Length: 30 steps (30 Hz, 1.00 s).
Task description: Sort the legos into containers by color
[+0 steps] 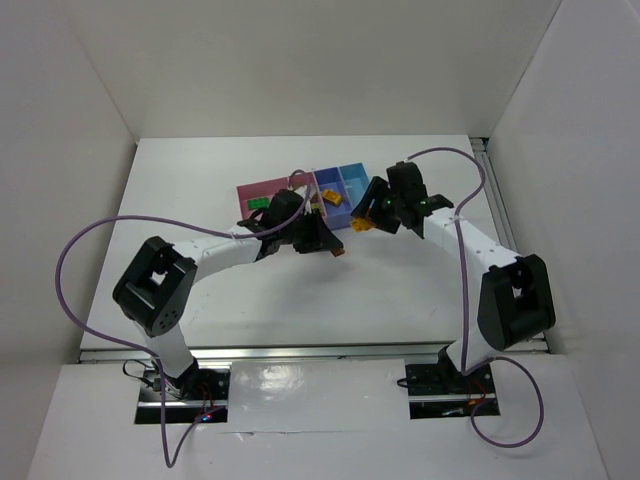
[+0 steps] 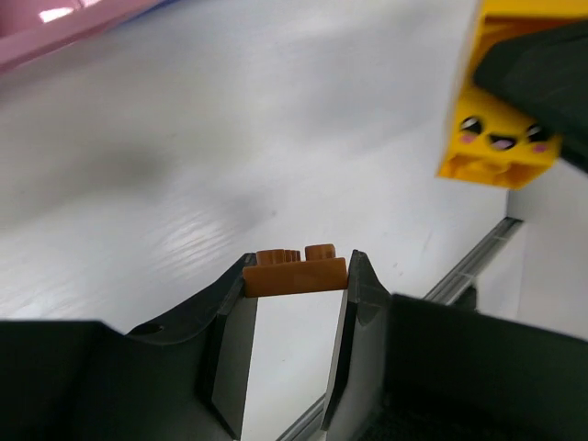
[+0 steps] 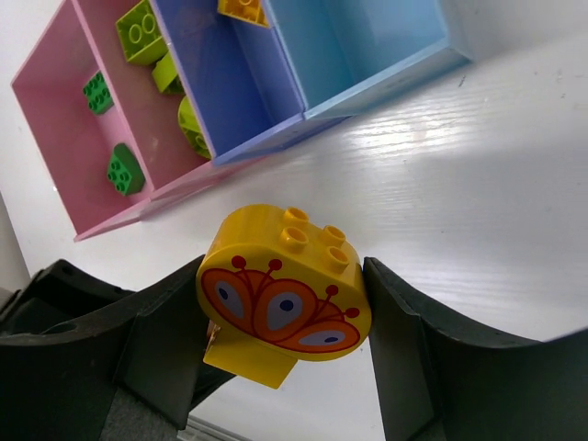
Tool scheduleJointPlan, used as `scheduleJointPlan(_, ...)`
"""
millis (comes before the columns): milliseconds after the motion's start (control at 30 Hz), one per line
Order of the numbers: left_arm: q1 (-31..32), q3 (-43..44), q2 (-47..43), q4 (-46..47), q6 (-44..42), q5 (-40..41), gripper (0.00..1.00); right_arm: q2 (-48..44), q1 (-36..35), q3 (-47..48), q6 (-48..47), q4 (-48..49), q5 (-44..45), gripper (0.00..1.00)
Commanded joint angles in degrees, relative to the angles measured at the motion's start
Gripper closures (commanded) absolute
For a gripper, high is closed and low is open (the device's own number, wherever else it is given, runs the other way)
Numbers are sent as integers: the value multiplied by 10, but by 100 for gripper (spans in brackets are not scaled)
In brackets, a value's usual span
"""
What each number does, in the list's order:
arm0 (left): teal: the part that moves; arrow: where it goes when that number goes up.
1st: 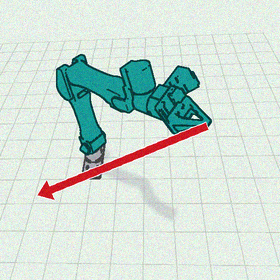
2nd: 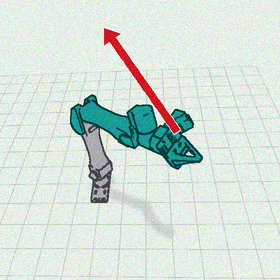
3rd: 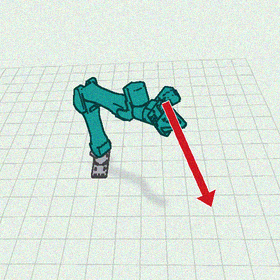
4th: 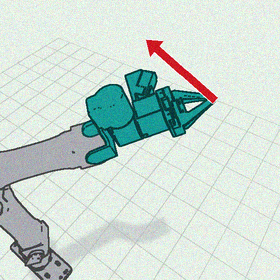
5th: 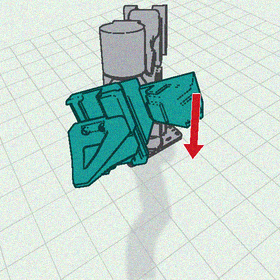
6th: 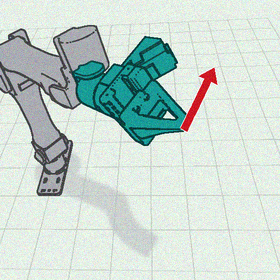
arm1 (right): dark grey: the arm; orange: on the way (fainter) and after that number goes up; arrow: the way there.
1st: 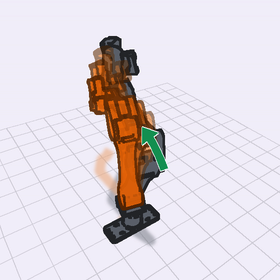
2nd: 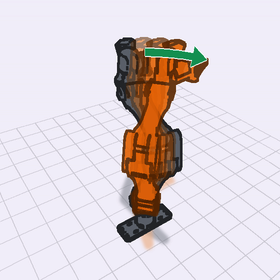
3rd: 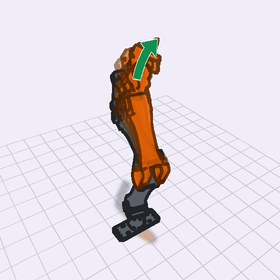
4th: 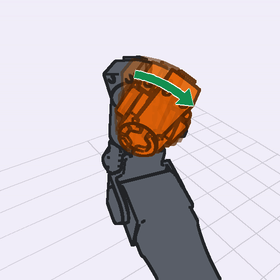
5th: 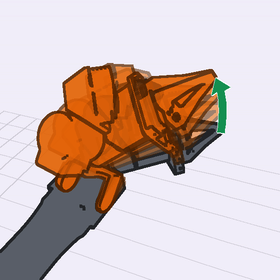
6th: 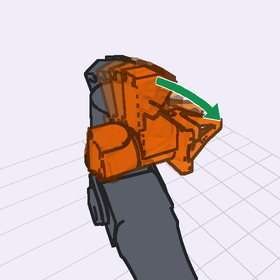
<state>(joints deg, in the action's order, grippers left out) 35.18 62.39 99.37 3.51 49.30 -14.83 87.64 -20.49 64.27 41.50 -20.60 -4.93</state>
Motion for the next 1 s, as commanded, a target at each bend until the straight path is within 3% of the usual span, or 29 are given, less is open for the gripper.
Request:
scheduleJointPlan(0, -1, -10, -4, -15, -37, 12, 100, -6, 8, -12, 7, 18, 5, 57)
scheduleJointPlan(200, -20, 18, -21, -55, -82, 22, 100, 6, 13, -31, -18, 0, 51, 57)
scheduleJointPlan(233, -27, 43, -9, -94, -93, 10, 100, 6, 13, -36, -18, 0, 57, 57)
scheduleJointPlan(300, -34, 194, 51, -185, -124, -13, 100, -10, 19, -56, -18, -5, 65, 57)
scheduleJointPlan(333, -34, 229, 72, -205, -131, -13, 100, -15, 25, -62, -18, -5, 65, 57)
scheduleJointPlan(567, -34, 458, 219, -263, -131, -19, 100, -67, 35, -80, -29, -40, 92, 57)
scheduleJointPlan(900, -39, 668, 387, -238, -133, -16, 100, -135, 35, -136, -17, -59, 95, 57)
scheduleJointPlan(933, -39, 679, 397, -238, -134, -16, 99, -135, 35, -136, -17, -59, 95, 57)
scheduleJointPlan(967, -44, 688, 411, -248, -139, -16, 90, -135, 35, -136, -22, -59, 95, 57)
